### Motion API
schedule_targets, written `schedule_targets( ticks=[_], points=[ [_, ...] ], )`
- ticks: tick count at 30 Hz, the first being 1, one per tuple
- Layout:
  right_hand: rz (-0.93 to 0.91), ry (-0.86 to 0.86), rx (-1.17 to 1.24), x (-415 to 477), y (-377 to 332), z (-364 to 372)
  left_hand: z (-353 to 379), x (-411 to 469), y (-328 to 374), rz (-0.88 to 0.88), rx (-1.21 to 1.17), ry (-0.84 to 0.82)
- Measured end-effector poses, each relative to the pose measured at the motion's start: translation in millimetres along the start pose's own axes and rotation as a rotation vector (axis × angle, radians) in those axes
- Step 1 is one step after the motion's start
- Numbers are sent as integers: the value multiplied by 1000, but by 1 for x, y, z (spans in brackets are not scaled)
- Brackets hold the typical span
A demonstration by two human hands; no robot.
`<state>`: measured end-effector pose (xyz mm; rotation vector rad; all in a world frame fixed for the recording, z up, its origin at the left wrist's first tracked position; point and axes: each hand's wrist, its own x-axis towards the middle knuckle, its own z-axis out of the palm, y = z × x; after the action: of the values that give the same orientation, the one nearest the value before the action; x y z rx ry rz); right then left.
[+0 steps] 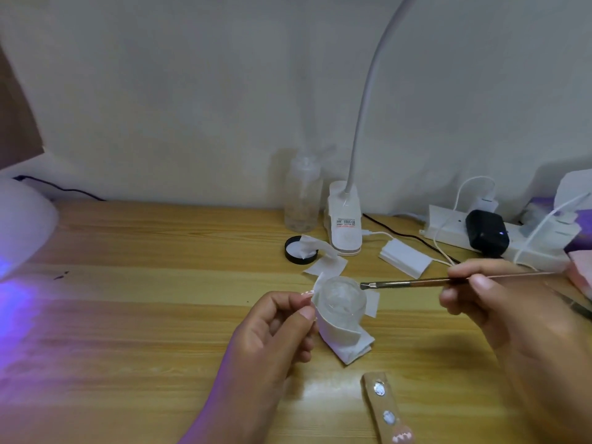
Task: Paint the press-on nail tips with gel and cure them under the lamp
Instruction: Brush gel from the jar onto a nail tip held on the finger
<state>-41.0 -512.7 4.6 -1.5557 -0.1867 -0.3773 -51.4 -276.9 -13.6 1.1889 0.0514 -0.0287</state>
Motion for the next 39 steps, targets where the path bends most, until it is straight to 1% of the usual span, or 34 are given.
schedule_targets(
  ticks=[4,10,14,18,24,27,33,39],
  points=[
    [87,45,32,-6,13,2,-1,1,-1,2,13,-9],
    [81,83,80,-2,18,-4,-1,0,-1,14,23,-35],
    [109,97,184,-1,19,-10,-2,-1,-1,24,59,-60],
    [137,63,299,-3,14,-8,-2,-5,0,56,151,-146],
    [225,27,391,-8,7,1,1,-13,-1,86,342,-268],
    [235,-6,389,-11,3,4,2,-15,-2,85,372,-310],
    [246,-98,332,-14,3,6,3,-18,-1,77,403,-342],
    [228,-135,293,-13,3,6,5,-18,0,62,415,-326]
  ],
)
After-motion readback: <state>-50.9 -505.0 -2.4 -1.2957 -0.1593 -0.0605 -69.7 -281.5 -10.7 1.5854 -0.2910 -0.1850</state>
